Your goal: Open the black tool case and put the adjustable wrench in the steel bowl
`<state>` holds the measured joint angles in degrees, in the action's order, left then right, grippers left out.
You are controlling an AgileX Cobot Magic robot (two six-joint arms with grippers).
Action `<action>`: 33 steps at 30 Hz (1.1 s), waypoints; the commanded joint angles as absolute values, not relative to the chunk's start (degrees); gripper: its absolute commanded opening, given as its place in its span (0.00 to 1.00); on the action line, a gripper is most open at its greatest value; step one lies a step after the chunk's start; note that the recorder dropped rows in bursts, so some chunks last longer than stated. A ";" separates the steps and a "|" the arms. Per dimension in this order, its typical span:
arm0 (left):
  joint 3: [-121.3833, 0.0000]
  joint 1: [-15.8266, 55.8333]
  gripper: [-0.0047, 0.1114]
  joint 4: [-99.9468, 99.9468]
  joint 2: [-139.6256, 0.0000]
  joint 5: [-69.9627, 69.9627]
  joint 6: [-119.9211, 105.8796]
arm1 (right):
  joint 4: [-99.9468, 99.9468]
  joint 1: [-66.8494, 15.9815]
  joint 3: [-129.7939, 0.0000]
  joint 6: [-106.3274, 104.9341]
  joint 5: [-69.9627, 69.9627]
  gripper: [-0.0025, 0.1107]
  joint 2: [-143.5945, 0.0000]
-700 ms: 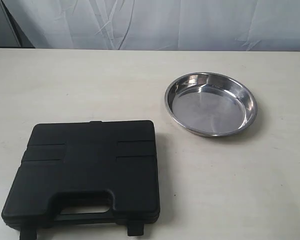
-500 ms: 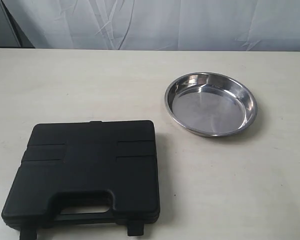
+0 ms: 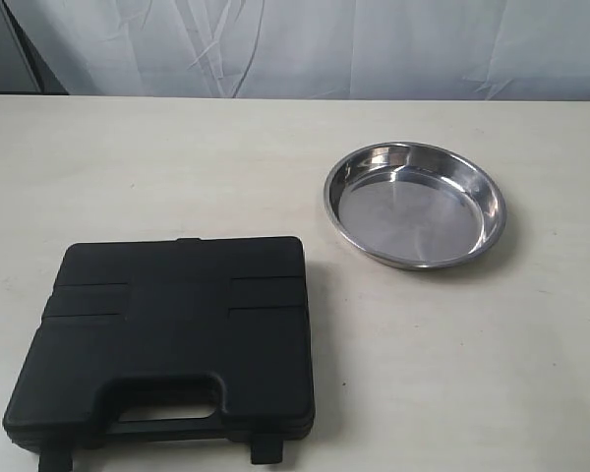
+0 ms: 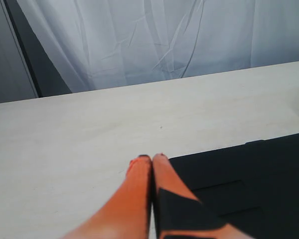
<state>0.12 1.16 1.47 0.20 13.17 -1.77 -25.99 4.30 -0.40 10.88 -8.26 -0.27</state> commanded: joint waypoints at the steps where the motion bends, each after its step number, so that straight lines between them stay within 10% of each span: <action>1: 0.00 1.22 0.04 1.68 0.00 13.29 -1.72 | -18.33 4.55 -11.64 10.19 6.36 0.01 -5.64; 8: 0.00 1.22 0.04 1.68 0.00 13.29 -1.72 | -9.04 2.73 -53.93 -15.45 37.89 0.01 -46.35; 19: 0.00 1.22 0.04 1.68 0.00 13.29 -1.72 | -28.72 -16.76 -74.34 -48.19 49.43 0.03 -85.37; 27: 0.00 1.22 0.04 1.68 0.00 13.29 -1.72 | -32.01 -33.62 -79.12 -59.16 62.53 0.48 -99.06; 33: 0.00 1.22 0.04 1.68 0.00 13.29 -1.72 | -25.84 -47.19 -79.12 -59.72 61.01 0.49 -100.45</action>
